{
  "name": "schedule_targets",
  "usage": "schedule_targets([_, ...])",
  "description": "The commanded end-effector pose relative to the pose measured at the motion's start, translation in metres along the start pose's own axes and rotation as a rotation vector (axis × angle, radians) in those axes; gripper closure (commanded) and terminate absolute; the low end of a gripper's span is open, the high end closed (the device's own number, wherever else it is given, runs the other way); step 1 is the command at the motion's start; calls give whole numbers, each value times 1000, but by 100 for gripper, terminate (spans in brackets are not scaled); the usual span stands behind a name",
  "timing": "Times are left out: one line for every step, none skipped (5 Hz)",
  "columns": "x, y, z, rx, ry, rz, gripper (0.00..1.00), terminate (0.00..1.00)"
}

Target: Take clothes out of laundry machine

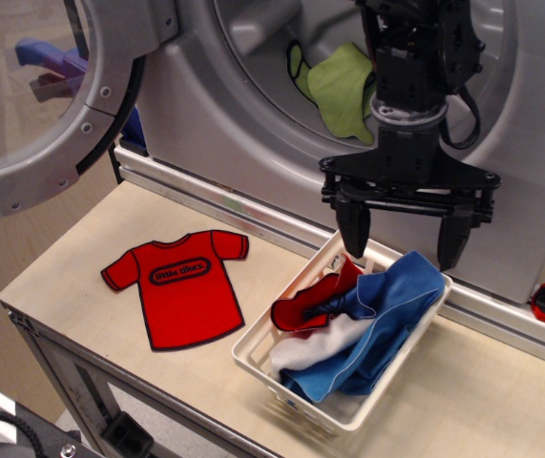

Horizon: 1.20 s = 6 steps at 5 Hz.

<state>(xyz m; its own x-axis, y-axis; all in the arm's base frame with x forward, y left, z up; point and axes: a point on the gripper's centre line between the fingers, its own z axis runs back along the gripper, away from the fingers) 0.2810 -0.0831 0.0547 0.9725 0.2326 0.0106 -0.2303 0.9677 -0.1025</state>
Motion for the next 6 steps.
schedule_targets([0,0,0,0,0,0,0,0])
schedule_targets([22,22,7,20,-61,-28,0,0])
schedule_targets([39,37,24,8,-141,-62,0,0])
schedule_targets([58,50,41,-18,-182,-59,0,0])
schedule_targets([86,53,50,-75,-174,5,0,0])
schedule_targets([104,54,54,-86,-249,26,0,0])
